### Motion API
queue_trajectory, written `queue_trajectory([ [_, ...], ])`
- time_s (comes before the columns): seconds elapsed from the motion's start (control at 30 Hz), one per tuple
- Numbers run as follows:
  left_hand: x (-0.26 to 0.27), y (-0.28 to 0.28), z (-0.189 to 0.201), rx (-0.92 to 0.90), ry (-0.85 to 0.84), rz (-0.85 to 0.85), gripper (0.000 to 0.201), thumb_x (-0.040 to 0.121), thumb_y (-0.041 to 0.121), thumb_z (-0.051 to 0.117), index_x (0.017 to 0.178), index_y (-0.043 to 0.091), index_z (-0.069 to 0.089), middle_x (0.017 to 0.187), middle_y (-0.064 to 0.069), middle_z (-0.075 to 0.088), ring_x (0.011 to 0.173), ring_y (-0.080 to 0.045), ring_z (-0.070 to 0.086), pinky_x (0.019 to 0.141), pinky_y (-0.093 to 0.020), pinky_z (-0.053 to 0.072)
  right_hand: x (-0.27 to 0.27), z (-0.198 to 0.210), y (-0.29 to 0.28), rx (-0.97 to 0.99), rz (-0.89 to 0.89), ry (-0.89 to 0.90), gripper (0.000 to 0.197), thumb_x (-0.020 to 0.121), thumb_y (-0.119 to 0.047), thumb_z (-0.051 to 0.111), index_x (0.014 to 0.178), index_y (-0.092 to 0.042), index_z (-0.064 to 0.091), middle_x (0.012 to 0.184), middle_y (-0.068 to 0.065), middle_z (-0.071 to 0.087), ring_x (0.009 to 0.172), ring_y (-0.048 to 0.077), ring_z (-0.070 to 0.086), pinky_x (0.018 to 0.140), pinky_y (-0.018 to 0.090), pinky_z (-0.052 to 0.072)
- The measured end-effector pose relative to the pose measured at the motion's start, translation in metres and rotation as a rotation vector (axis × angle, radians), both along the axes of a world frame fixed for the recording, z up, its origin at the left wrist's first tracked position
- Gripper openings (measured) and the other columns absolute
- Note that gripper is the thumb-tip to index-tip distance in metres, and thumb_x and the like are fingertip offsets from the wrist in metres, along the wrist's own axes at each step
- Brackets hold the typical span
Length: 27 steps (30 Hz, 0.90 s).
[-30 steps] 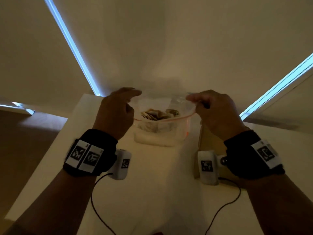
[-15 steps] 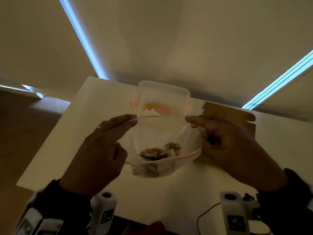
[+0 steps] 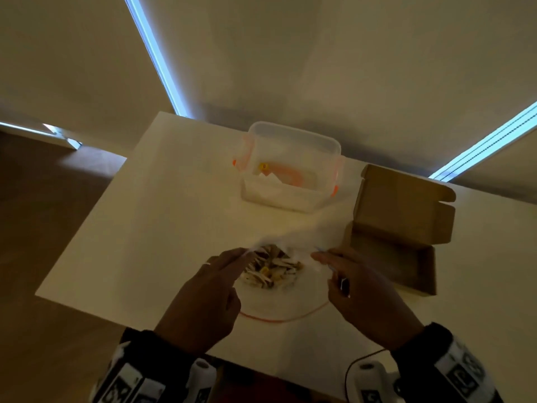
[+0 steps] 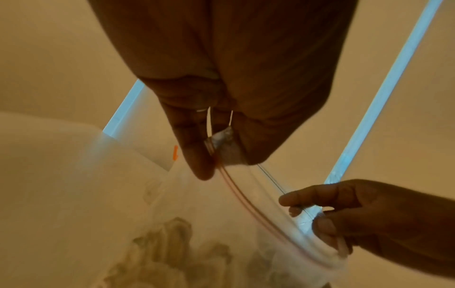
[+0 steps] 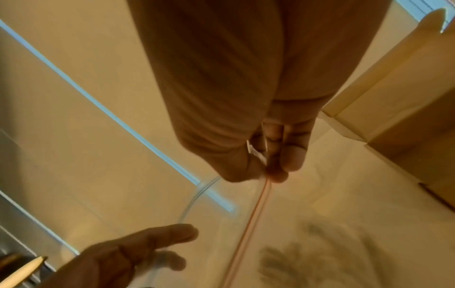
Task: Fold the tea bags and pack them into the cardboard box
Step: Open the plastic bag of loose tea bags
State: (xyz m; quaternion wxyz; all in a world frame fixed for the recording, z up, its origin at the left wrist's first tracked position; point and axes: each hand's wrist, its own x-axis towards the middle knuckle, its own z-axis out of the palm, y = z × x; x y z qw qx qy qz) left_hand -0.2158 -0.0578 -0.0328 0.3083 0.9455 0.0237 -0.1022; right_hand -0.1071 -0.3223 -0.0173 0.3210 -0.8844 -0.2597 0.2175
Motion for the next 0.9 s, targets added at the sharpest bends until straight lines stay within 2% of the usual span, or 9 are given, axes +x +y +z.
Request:
queue_trajectory([
  [0.07,0.003,0.003,-0.001,-0.022,-0.028,0.024,0.07,0.092,0.005,0.056,0.155,0.029,0.039,0.156,0.011,0.04,0.135,-0.016,0.044,0.103,-0.029,0.045,0.001,0.001,0.0,0.043,-0.018,-0.023,0.05,0.093,-0.003,0.062,0.136,-0.029,0.059,0.115,-0.017,0.052,0.084,0.013,0.057,0.07,0.018,0.049],
  [0.13,0.005,0.006,0.0,0.001,-0.018,0.028,0.069,0.091,0.003,0.055,0.154,0.029,0.04,0.156,0.01,0.041,0.135,-0.019,0.046,0.102,-0.033,0.047,0.003,0.0,0.002,0.025,-0.044,-0.025,0.049,0.093,-0.004,0.061,0.135,-0.03,0.06,0.116,-0.018,0.052,0.084,0.011,0.057,0.071,0.015,0.048],
  [0.2,0.009,0.008,0.006,0.001,-0.03,0.005,0.069,0.092,0.005,0.054,0.154,0.029,0.04,0.156,0.011,0.041,0.132,-0.018,0.047,0.099,-0.03,0.047,0.004,0.003,0.003,0.023,-0.061,-0.048,0.048,0.093,-0.005,0.062,0.133,-0.032,0.06,0.116,-0.019,0.051,0.085,0.009,0.056,0.071,0.013,0.046],
  [0.3,0.012,0.012,0.008,-0.044,-0.039,0.01,0.069,0.089,0.007,0.054,0.153,0.03,0.042,0.154,0.014,0.041,0.124,-0.015,0.052,0.092,-0.023,0.046,0.004,0.009,0.002,0.053,-0.056,-0.09,0.047,0.093,-0.008,0.064,0.133,-0.033,0.061,0.115,-0.024,0.049,0.085,0.01,0.057,0.073,0.018,0.05],
  [0.47,0.012,0.011,0.011,-0.077,-0.064,-0.008,0.061,0.089,0.014,0.054,0.148,0.031,0.049,0.152,0.02,0.04,0.119,-0.012,0.055,0.081,-0.029,0.054,0.003,0.007,0.0,0.008,-0.078,-0.069,0.044,0.093,-0.012,0.067,0.133,-0.031,0.062,0.116,-0.02,0.049,0.088,0.01,0.059,0.076,0.024,0.052],
  [0.57,0.011,0.011,0.012,-0.091,-0.079,-0.009,0.058,0.088,0.021,0.051,0.145,0.03,0.052,0.15,0.02,0.042,0.116,-0.011,0.057,0.081,-0.028,0.055,0.001,0.01,0.0,-0.011,-0.066,-0.1,0.042,0.093,-0.017,0.068,0.132,-0.032,0.063,0.118,-0.018,0.049,0.09,0.006,0.059,0.076,0.02,0.052],
  [0.73,0.013,0.015,0.014,-0.099,-0.087,0.015,0.056,0.088,0.025,0.052,0.144,0.03,0.054,0.149,0.02,0.045,0.11,-0.01,0.059,0.075,-0.02,0.055,-0.003,0.022,0.005,-0.006,-0.113,-0.205,0.034,0.093,-0.023,0.064,0.126,-0.03,0.067,0.121,-0.019,0.045,0.105,-0.004,0.052,0.082,0.003,0.041],
  [0.8,0.013,0.015,0.015,-0.101,-0.103,0.021,0.055,0.089,0.024,0.054,0.143,0.03,0.055,0.148,0.02,0.045,0.112,-0.009,0.059,0.076,-0.021,0.057,-0.006,0.034,0.012,0.055,-0.123,-0.288,0.026,0.096,-0.022,0.061,0.12,-0.028,0.069,0.117,-0.017,0.046,0.111,-0.005,0.049,0.089,0.003,0.038],
  [0.9,0.012,0.013,0.023,-0.149,-0.161,0.01,0.046,0.093,0.011,0.065,0.135,0.03,0.063,0.144,0.021,0.051,0.108,-0.002,0.062,0.071,-0.016,0.056,-0.008,0.045,0.023,0.061,-0.09,-0.343,0.026,0.098,-0.031,0.052,0.119,-0.03,0.068,0.115,-0.015,0.052,0.106,0.0,0.052,0.086,0.01,0.042],
])
